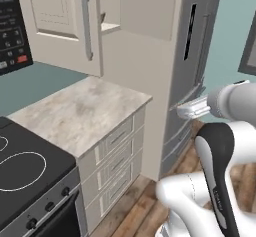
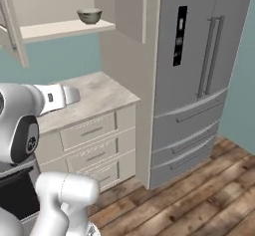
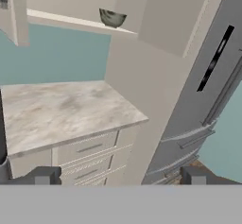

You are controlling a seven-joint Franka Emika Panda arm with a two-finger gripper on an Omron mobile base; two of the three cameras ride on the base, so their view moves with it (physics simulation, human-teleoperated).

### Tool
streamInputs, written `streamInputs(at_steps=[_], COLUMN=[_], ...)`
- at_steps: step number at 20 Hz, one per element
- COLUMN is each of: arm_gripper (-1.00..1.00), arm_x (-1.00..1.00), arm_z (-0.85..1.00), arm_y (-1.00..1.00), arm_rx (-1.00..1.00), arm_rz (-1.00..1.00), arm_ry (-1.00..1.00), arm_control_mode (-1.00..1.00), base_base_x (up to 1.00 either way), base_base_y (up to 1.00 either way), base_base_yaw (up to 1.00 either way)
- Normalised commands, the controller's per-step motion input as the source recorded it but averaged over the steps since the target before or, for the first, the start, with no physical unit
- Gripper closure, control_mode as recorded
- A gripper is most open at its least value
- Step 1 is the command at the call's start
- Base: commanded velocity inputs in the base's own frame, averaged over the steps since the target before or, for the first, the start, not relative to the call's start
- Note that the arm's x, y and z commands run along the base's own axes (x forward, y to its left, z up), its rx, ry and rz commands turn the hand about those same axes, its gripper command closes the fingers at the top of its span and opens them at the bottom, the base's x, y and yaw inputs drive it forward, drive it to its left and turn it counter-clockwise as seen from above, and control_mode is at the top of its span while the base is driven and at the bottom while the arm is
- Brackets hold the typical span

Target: Take the smaller bowl and place it next to the appetizer plate on the dining counter , and place the larger bowl next to the plate with cooked food.

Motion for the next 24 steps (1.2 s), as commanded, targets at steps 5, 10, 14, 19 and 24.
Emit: streamInputs(at_steps=[5, 10, 14, 19, 24], arm_gripper=[-1.0, -1.0, -1.0, -1.0, -1.0], arm_x=[0.0, 0.0, 0.0, 0.0, 0.0], arm_z=[0.0, 0.0, 0.0, 0.0, 0.0], arm_y=[0.0, 0.0, 0.0, 0.0, 0.0], arm_rx=[0.0, 0.0, 0.0, 0.0, 0.0], arm_rz=[0.0, 0.0, 0.0, 0.0, 0.0], arm_ry=[0.0, 0.0, 0.0, 0.0, 0.0], arm_control_mode=[1.0, 1.0, 1.0, 1.0, 1.0], base_base_x=[0.62, 0.67, 0.88, 0.93, 0.78], base_base_y=[-0.08, 0.0, 0.0, 0.0, 0.04], base_base_yaw=[0.09, 0.09, 0.13, 0.14, 0.08])
